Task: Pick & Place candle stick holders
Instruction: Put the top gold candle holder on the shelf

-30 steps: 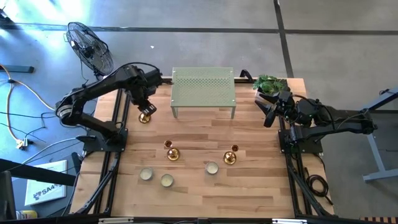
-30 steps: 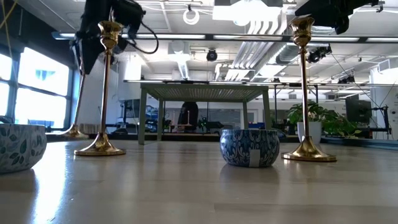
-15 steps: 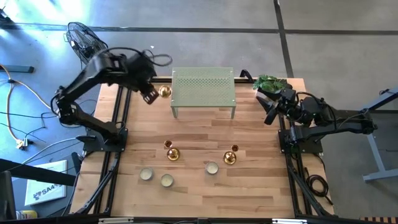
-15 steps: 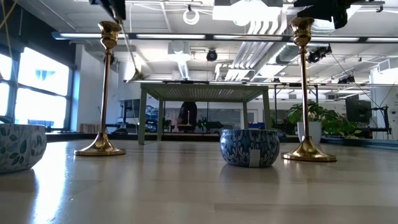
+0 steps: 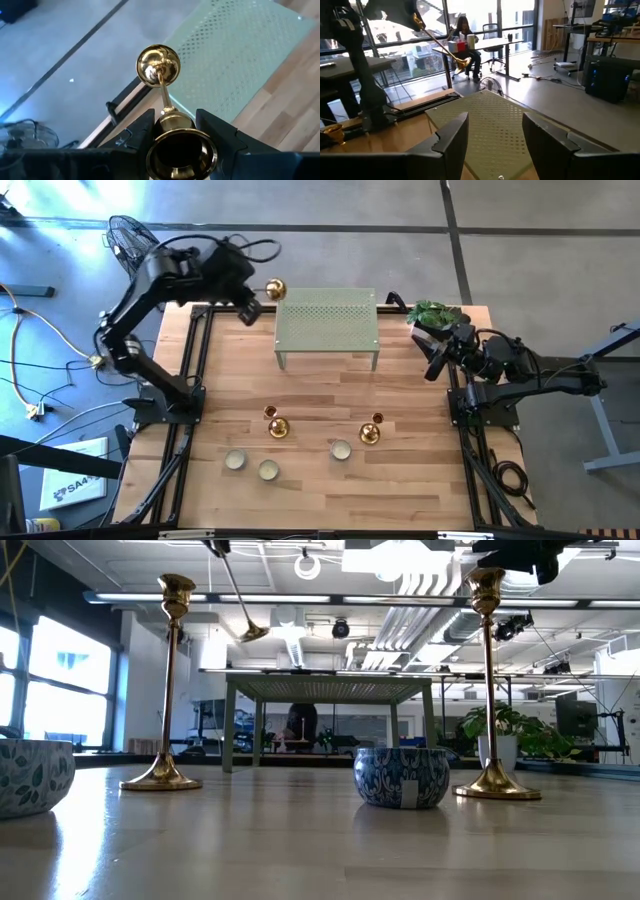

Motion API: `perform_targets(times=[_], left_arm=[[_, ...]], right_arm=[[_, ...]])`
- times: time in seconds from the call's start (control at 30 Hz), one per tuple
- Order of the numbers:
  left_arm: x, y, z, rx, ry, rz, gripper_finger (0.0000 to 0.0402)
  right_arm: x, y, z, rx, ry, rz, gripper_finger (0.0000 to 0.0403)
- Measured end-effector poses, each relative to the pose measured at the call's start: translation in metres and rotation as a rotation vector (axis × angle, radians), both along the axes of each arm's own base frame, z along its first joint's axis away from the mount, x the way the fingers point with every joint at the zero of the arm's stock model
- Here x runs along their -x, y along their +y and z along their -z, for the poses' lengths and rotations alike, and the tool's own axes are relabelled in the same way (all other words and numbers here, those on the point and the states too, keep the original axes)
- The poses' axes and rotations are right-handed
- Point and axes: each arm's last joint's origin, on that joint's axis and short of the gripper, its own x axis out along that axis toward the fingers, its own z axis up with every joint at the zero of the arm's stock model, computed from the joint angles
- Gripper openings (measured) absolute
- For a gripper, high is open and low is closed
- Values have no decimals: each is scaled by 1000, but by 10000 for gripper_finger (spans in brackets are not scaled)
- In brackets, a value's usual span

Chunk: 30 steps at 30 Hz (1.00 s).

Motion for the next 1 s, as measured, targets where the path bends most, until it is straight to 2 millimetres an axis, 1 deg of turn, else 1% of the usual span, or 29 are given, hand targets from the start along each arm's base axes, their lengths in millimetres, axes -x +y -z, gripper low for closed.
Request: perform_targets(times=[0.2, 0.27, 0.4, 0.6, 0.73, 0.87, 1.0], left_arm=[[-36, 14, 12, 29, 77, 105, 125], [-45, 17, 14, 39, 83, 123, 125], [-55, 26, 19, 96, 73, 160, 130], [-58, 44, 27, 137, 88, 125, 126], [-56, 55, 27, 178, 36, 163, 126], [-57, 65, 28, 170, -13, 154, 126], [-59, 77, 35, 167, 17, 136, 126]], right_arm=[[-1, 2, -1, -26, -21, -78, 181], [-2, 2, -1, -29, -22, -98, 181], [-2, 3, -1, -32, -22, -128, 181], [-2, 4, 2, -76, -15, -144, 181], [-2, 4, 5, -97, 9, -141, 181], [-2, 4, 6, -102, 11, -140, 181], [-2, 4, 6, -102, 11, -140, 181]])
